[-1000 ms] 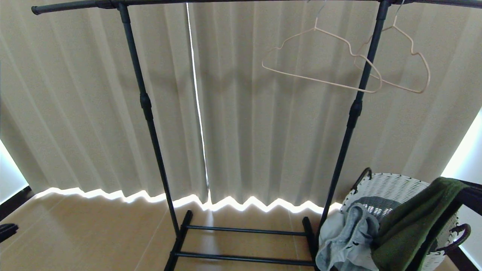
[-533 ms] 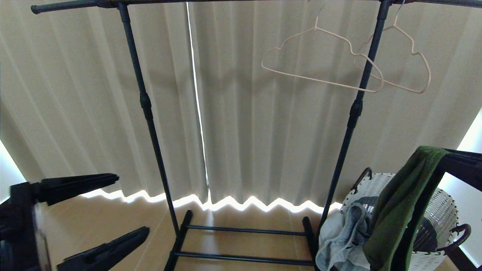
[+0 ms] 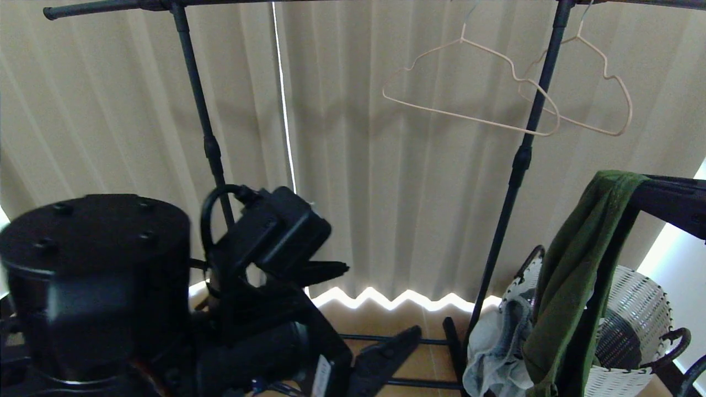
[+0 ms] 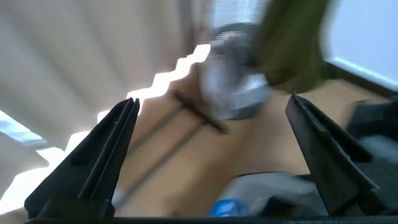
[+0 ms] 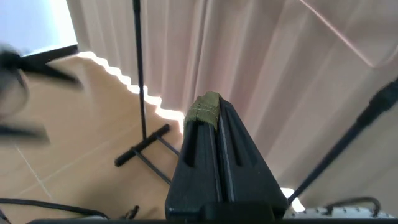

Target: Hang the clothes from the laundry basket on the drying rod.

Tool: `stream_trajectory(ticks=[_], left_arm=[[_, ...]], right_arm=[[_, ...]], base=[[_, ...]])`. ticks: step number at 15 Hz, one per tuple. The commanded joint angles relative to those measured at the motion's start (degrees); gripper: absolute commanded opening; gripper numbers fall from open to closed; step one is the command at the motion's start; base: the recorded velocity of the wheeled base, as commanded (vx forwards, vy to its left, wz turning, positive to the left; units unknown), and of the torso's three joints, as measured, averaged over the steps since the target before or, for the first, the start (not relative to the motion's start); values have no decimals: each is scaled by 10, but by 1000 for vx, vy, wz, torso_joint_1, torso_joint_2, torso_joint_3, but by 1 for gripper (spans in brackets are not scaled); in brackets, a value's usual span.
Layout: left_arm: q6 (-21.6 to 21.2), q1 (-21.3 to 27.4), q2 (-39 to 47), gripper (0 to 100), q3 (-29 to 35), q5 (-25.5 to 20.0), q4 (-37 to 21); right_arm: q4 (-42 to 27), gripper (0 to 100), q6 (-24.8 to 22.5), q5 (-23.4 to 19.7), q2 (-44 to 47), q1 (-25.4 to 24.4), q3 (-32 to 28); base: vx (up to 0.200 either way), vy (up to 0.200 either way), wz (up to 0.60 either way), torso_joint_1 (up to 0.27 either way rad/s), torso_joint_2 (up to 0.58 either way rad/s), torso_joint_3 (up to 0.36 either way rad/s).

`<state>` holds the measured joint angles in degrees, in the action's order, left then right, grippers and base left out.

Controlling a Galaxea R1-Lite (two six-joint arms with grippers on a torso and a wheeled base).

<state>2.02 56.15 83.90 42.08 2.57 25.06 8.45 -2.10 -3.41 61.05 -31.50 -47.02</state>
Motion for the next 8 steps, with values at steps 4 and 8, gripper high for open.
stream_trajectory(ticks=[4, 8], left_arm=[[137, 112, 188, 100, 105, 70, 24], [138, 118, 252, 100, 146, 73, 68]], right_arm=[[22, 0, 25, -5, 7, -30, -18], [33, 0, 29, -6, 14, -38, -24]], base=[[0, 0, 0, 0, 0, 0], [0, 0, 0, 0, 0, 0]])
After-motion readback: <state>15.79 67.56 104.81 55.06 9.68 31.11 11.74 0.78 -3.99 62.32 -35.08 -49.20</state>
